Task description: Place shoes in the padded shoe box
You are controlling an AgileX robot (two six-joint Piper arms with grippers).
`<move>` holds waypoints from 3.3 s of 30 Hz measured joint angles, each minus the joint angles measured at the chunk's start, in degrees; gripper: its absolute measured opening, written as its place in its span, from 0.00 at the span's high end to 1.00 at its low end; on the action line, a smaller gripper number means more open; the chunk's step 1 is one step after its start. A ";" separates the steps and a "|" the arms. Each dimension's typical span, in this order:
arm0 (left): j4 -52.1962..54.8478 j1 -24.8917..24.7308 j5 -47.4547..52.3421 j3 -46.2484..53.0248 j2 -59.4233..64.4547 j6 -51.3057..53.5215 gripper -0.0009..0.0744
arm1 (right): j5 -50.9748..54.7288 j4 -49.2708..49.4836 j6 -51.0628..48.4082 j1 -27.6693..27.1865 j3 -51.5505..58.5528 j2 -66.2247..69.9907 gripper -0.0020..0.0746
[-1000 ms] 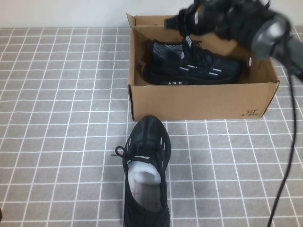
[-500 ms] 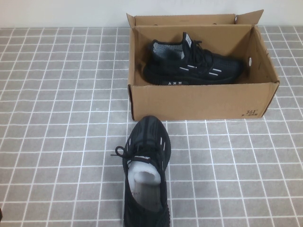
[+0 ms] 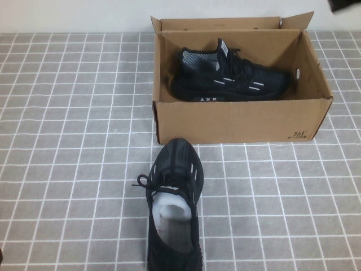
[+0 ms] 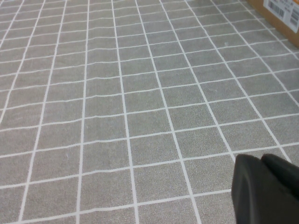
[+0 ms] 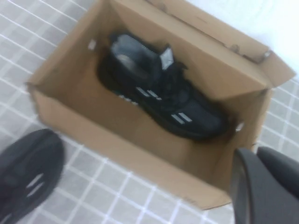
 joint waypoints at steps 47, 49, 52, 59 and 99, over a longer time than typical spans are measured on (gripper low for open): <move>0.00 0.00 0.00 0.00 0.00 0.00 0.99 | -31.57 1.14 2.60 -31.64 66.19 -58.01 0.98; 0.00 0.00 0.00 0.00 0.00 0.00 0.99 | -34.26 1.02 2.60 -33.55 72.59 -62.87 0.98; 0.00 0.00 0.00 0.00 0.00 0.00 0.99 | -38.45 0.75 2.60 -35.86 82.08 -70.44 0.98; 0.00 0.00 0.00 0.00 0.00 0.00 0.99 | -43.12 0.76 2.80 -38.81 99.17 -78.56 0.98; 0.00 0.00 0.00 0.00 0.00 0.00 0.99 | -40.73 1.63 5.59 -38.81 101.34 -78.56 0.98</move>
